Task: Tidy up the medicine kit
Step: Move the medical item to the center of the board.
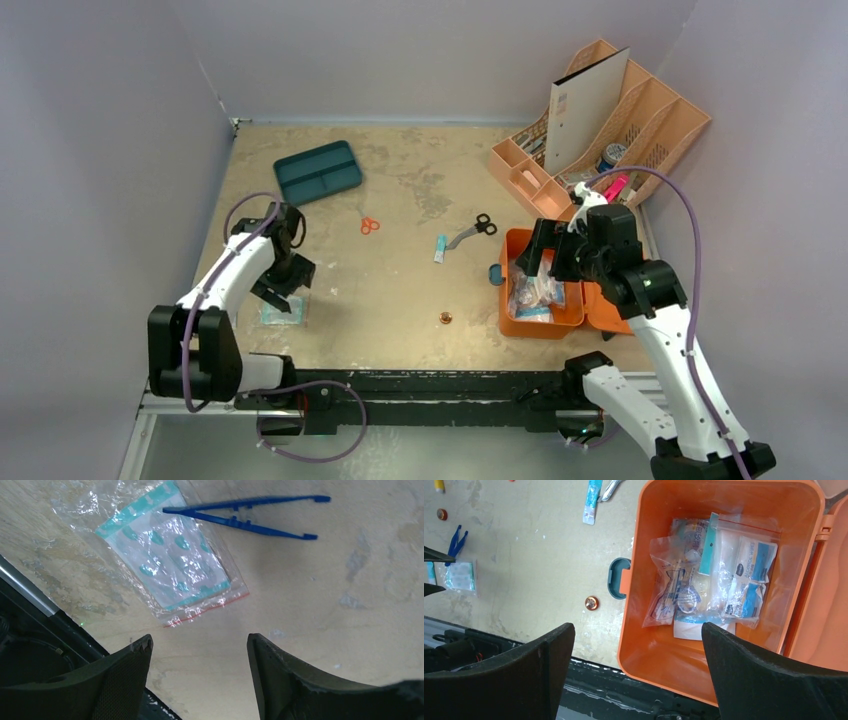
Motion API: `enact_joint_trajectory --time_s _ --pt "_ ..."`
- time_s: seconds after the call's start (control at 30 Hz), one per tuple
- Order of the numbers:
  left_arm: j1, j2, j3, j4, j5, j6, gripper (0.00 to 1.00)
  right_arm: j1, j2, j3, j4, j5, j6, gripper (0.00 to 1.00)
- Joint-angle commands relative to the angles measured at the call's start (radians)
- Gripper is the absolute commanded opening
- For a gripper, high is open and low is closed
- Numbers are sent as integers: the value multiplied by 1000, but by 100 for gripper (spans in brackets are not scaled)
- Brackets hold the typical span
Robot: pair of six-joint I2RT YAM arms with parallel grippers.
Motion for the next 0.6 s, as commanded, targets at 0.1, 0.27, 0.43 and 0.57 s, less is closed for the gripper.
enact_joint_trajectory --time_s 0.1,0.27,0.43,0.57 --pt "83 55 -55 121 11 -31 64 -3 -9 17 22 -40 -9 99" --pt "141 40 -93 188 -2 -7 58 -3 0 15 13 -31 -23 99" --pt "143 60 -108 177 -15 -7 51 -3 27 26 31 -45 -16 99" --pt "144 47 -142 233 19 -6 46 -3 44 33 45 -66 -19 99"
